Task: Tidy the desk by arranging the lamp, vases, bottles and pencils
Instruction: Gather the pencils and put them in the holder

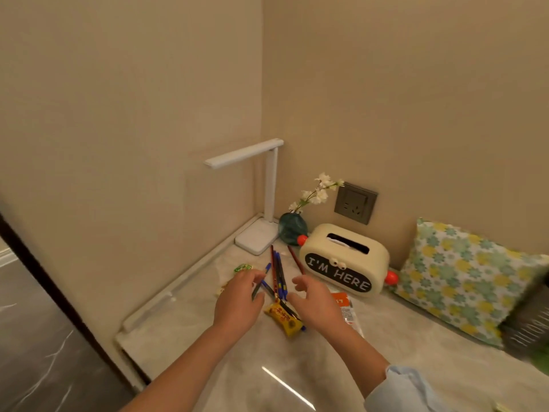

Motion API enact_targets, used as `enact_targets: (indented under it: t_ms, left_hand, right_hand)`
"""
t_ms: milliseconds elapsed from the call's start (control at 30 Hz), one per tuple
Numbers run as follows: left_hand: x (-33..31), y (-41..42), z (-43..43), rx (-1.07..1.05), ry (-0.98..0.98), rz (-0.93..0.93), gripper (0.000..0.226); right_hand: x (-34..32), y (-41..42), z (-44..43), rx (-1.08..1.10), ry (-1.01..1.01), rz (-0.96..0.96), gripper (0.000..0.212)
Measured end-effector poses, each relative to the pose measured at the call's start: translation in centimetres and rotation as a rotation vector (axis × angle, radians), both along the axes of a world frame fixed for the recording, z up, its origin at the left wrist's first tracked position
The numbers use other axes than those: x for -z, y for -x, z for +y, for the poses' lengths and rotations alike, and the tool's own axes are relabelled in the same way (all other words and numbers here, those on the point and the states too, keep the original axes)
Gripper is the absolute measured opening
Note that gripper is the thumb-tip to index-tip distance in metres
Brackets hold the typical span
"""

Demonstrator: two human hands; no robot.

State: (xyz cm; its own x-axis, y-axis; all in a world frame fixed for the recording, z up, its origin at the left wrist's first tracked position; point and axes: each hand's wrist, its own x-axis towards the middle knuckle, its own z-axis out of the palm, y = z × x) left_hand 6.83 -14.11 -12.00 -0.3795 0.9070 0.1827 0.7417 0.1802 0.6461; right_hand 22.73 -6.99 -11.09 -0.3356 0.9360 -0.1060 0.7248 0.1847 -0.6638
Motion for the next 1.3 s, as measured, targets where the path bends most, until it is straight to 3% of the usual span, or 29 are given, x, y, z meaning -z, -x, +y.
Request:
enact_targets:
  t_ms: [200, 433, 533, 633, 733, 933, 1067, 1200, 1300]
  left_hand:
    - [2.1, 1.6, 2.4, 0.057, 0.121, 0.048, 0.048]
    - [2.5, 1.4, 5.4, 0.045, 0.119, 0.078, 0.042]
    - [2.3, 0.8, 6.4, 0.032, 0.148, 0.102, 0.04]
    - [2.2, 0.5, 7.2, 0.037, 0.226, 0.122, 0.047]
    - [2.1, 0.5, 7.7, 0.057, 0.305, 0.057, 0.05]
    - [2.2, 0.3, 7.7, 0.102, 0.404, -0.032, 0.042]
    - [2.3, 0.2, 7.4, 0.096, 0.385, -0.049, 0.043]
    - [2.2, 0.0, 7.0, 0.065, 0.354, -0.062, 0.049]
    - [1.4, -0.2, 6.7, 0.039, 0.27, -0.048, 0.038]
  right_hand:
    - [2.5, 2.1, 1.5, 0.043, -0.081, -0.255, 0.075]
    - [2.5, 3.8, 3.1, 0.047, -0.17, -0.372, 0.061]
    - [2.5, 4.2, 3.4, 0.011, -0.193, -0.327, 0.048]
    - [2.1, 4.7, 4.2, -0.017, -0.06, -0.245, 0.035]
    - [1.3, 4.8, 5.2, -0.088, 0.056, -0.307, 0.011]
    - [1.3, 4.6, 5.3, -0.126, 0.179, -0.354, 0.023]
    - [1.4, 4.2, 4.6, -0.097, 0.237, -0.263, 0.011]
    - [1.5, 3.2, 3.9, -0.039, 0.242, -0.164, 0.022]
    - [1.5, 2.5, 3.0, -0.004, 0.262, -0.036, 0.015]
